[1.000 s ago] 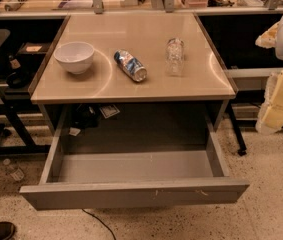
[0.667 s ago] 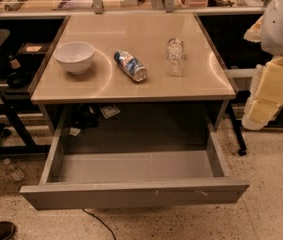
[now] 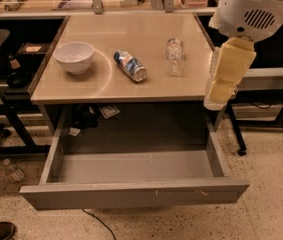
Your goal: Place redbull can into top drawer
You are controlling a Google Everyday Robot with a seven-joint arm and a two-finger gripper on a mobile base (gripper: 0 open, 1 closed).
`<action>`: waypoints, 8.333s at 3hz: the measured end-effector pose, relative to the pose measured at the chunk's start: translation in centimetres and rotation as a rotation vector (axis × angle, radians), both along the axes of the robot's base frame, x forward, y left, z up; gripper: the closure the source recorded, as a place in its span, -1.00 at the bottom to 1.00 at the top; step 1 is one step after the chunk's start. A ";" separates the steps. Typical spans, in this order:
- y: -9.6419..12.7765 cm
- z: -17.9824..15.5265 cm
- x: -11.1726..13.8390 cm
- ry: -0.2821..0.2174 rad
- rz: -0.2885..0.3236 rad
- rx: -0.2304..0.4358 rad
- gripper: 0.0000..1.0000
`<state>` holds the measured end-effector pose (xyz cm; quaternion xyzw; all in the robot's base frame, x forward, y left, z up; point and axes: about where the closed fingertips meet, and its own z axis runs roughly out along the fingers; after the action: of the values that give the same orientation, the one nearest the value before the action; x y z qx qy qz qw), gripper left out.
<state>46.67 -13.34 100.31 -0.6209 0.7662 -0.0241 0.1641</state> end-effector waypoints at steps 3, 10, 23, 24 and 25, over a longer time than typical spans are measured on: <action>6.1 -2.1 6.2 0.013 0.045 0.138 -1.00; 12.3 -9.7 17.9 0.155 -0.164 0.221 -1.00; 17.1 -17.9 28.1 0.243 -0.297 0.310 0.74; 17.1 -17.9 28.2 0.243 -0.297 0.310 1.00; 17.1 -17.9 28.2 0.243 -0.297 0.310 1.00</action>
Offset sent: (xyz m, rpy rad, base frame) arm 0.0674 0.0641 -0.0328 0.1800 0.0307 0.0232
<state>74.82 3.77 82.45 -0.4670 0.8577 0.1449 0.1587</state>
